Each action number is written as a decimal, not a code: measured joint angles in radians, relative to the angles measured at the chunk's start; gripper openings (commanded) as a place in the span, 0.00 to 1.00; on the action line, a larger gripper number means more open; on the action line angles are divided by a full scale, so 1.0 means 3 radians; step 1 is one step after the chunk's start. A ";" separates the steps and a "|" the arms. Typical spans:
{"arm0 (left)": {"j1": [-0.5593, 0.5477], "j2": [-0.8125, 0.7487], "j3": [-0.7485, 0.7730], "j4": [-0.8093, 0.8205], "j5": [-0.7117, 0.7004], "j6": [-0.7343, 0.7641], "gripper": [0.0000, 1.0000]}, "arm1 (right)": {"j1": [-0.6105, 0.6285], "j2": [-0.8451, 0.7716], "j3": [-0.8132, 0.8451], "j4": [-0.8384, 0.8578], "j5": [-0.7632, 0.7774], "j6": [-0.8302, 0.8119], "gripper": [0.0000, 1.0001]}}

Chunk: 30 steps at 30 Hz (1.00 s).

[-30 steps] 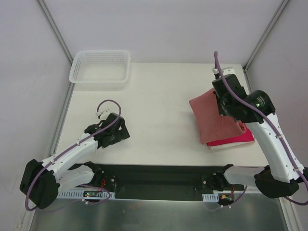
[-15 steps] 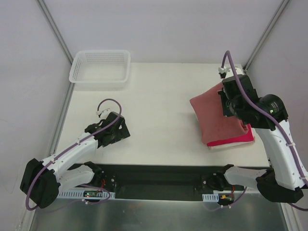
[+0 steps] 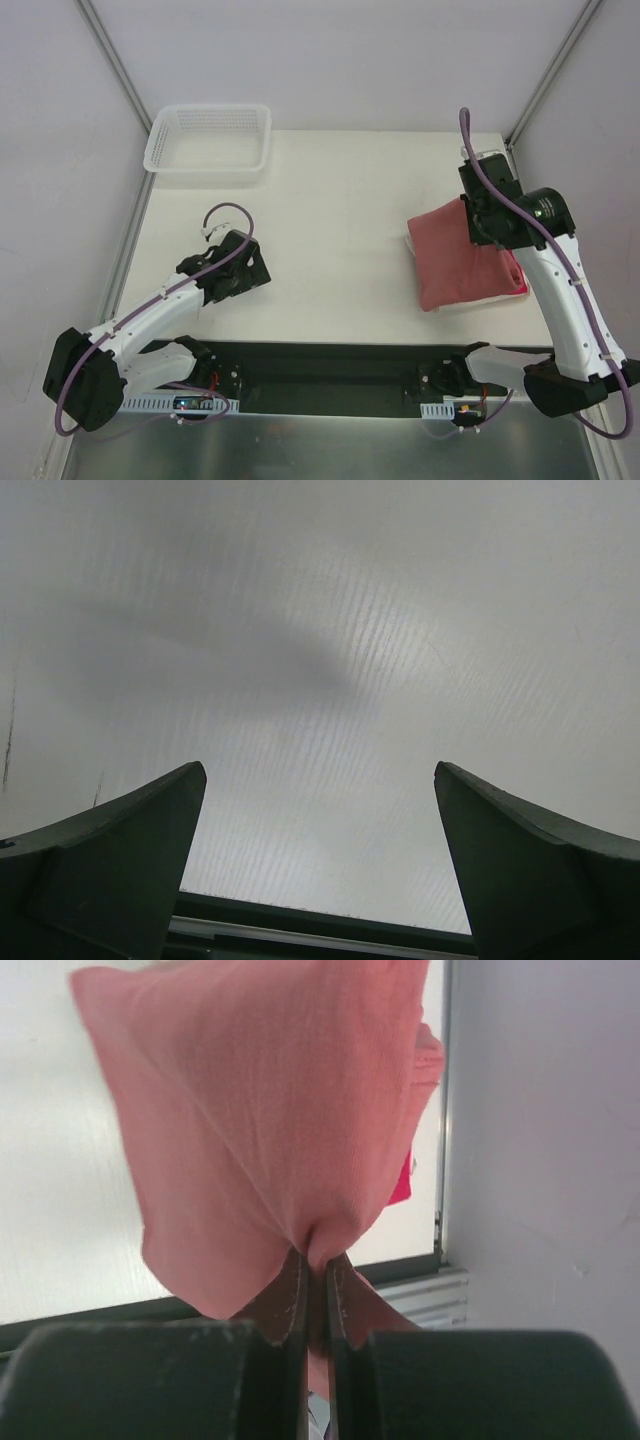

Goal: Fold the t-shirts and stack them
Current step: Put the neatly folded tshirt into the corner of the board with the right arm

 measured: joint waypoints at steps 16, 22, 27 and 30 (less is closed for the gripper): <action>0.0086 0.0168 0.0005 0.0080 0.0004 0.0107 0.99 | -0.1291 0.0549 -0.0504 0.0730 -0.0107 -0.0627 0.02; 0.0117 0.0174 0.0005 0.0093 0.0008 0.0136 0.99 | -0.1509 0.0823 -0.0504 0.0884 -0.0234 -0.0795 0.08; 0.0131 0.0174 0.0005 0.0098 0.0017 0.0161 0.99 | -0.1694 0.1061 -0.0509 0.0928 -0.0290 -0.0799 0.17; 0.0131 0.0174 0.0005 0.0099 0.0018 0.0165 0.99 | -0.1829 0.1189 -0.0515 0.0946 -0.0249 -0.0760 0.55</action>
